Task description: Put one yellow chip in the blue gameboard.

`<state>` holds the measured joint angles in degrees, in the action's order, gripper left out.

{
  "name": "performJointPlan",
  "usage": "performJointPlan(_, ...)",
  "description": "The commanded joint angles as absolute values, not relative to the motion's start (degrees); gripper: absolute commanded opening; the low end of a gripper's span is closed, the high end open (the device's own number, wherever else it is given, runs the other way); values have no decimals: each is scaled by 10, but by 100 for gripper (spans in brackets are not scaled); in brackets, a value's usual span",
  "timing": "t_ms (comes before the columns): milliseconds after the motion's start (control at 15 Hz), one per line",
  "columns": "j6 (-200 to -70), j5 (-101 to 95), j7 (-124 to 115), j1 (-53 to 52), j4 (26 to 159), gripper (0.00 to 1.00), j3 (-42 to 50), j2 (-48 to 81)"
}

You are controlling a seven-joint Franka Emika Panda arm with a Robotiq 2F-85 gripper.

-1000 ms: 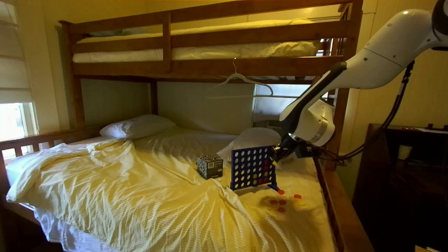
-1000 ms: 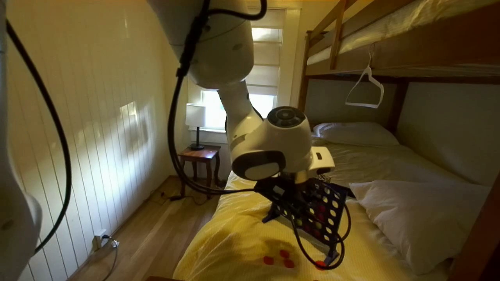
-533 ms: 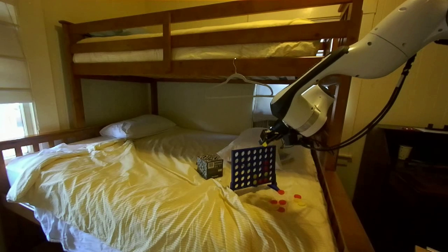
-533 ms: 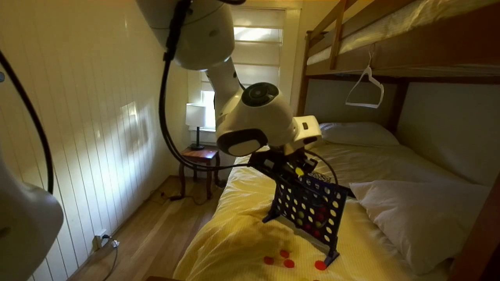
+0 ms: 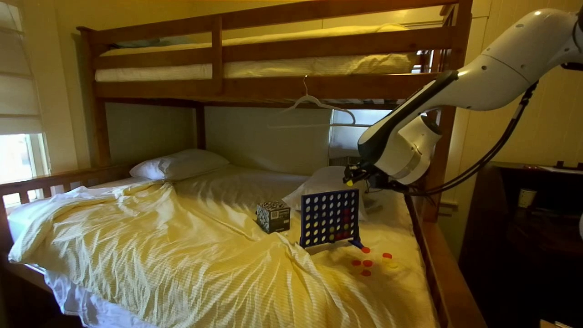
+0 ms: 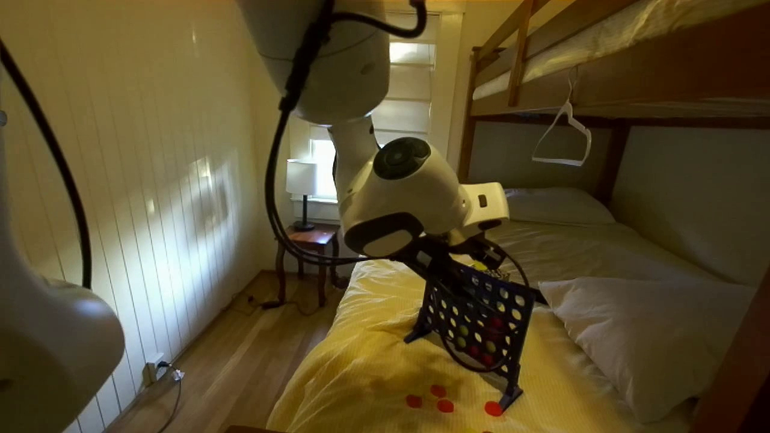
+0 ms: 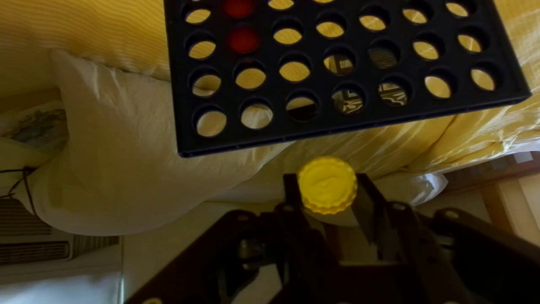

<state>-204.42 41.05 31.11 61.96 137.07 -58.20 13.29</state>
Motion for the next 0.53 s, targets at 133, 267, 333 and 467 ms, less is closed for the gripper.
performJointPlan(133,-2075,364,283,672,1385,35,-611,168)
performJointPlan(267,-2081,356,282,684,1387,35,-617,180)
performJointPlan(333,-2083,356,281,684,1387,35,-618,181)
performJointPlan(467,-2085,356,280,684,1387,35,-621,182)
